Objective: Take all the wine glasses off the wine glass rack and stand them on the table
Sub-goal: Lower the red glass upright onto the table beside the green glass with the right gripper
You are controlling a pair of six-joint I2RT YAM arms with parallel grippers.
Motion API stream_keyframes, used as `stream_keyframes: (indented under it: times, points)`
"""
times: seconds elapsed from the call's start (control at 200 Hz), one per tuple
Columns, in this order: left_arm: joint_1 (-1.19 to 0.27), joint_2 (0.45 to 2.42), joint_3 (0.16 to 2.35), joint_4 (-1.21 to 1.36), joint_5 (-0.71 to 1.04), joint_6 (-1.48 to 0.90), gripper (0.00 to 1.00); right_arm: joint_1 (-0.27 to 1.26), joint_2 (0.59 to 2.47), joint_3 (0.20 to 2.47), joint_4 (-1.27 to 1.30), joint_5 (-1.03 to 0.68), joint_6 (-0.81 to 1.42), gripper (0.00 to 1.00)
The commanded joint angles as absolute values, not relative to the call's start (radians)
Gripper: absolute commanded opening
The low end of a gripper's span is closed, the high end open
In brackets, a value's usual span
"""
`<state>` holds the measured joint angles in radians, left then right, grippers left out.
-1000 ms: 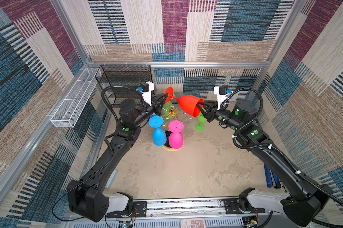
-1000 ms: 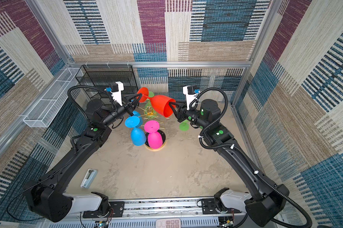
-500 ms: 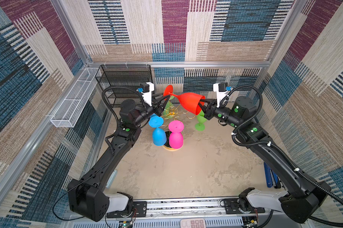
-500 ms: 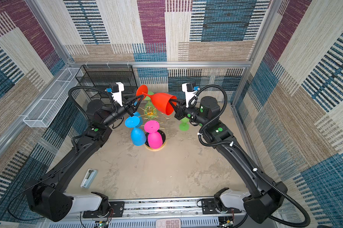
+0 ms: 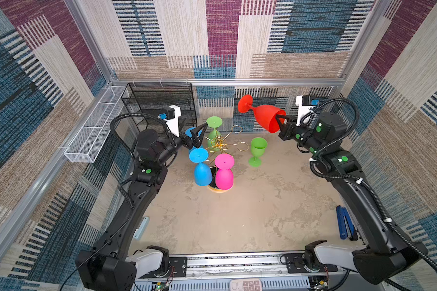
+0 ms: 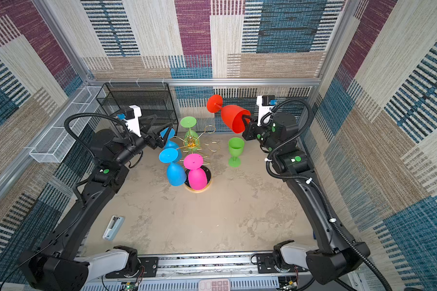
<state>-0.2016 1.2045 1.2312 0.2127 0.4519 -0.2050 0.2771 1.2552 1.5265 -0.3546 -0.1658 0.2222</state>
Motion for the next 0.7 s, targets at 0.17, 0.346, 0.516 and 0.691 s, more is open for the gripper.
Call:
stream_keyframes:
  times: [0.17,0.346,0.516,0.691]
  points:
    - [-0.042,1.164,1.232,0.044,0.527,-0.195,0.99,0.19,1.308,1.642,-0.657,0.056,0.111,0.0]
    - [0.116,1.178,1.185,0.113,0.713,-0.376,0.99,0.169,1.388,1.687,-0.799,0.159,0.069,0.0]
    - [0.16,1.165,1.112,0.157,0.696,-0.389,0.99,0.145,1.47,1.721,-0.882,0.206,0.037,0.0]
    - [0.168,1.091,0.945,0.384,0.771,-0.422,0.99,0.13,1.562,1.778,-0.943,0.189,0.019,0.0]
